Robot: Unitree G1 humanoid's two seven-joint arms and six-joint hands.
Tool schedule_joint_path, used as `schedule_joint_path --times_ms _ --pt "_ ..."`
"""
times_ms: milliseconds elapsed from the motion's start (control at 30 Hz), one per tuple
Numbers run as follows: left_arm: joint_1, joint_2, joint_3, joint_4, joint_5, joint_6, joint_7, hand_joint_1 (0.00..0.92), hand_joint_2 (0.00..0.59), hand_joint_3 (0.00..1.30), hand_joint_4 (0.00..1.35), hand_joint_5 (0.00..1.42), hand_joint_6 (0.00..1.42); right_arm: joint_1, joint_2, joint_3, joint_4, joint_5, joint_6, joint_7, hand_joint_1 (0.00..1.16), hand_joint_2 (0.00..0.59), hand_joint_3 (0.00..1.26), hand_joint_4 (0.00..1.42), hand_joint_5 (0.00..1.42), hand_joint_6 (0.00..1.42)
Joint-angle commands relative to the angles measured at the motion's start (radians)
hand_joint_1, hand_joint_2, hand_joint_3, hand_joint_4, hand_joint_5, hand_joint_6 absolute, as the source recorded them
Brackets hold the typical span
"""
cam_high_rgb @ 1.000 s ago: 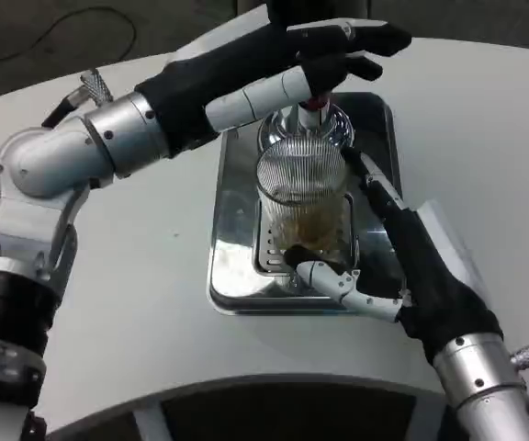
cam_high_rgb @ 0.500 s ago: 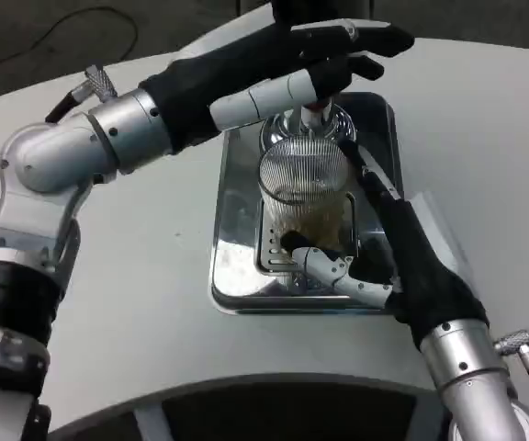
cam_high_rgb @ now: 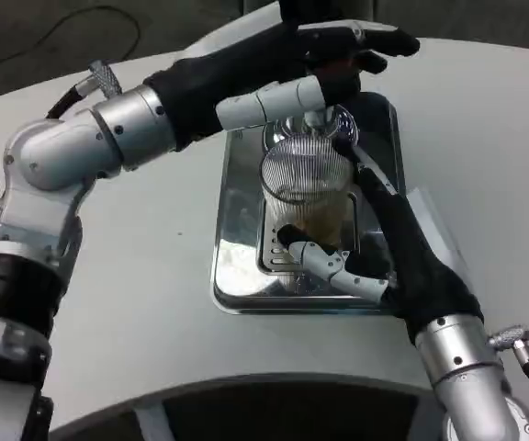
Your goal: Grasp the cup under the faucet to collect the drink, then remove the cup.
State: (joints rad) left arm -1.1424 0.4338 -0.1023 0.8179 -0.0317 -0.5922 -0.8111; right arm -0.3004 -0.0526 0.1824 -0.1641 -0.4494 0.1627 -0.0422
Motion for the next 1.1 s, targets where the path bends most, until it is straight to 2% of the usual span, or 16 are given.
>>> schedule_joint_path --times_ms 33,633,1100 --pt "0.01 -0.002 -0.038 0.037 0.062 -0.016 -0.009 0.0 0.05 0.22 0.11 0.14 0.08 -0.006 0.011 0.007 0.015 0.006 -0.015 -0.019 0.72 0.243 0.1 0.05 0.07 0.03" --pt "-0.023 -0.01 -0.056 0.102 0.086 -0.077 0.019 0.0 0.053 0.22 0.1 0.13 0.08 -0.044 0.02 -0.001 0.077 0.012 -0.024 -0.068 0.71 0.239 0.1 0.04 0.06 0.01" --pt "-0.045 -0.022 -0.05 0.129 0.076 -0.081 0.022 0.0 0.057 0.22 0.11 0.13 0.08 -0.014 0.017 -0.021 0.045 0.045 -0.078 -0.082 0.71 0.231 0.11 0.08 0.07 0.02"
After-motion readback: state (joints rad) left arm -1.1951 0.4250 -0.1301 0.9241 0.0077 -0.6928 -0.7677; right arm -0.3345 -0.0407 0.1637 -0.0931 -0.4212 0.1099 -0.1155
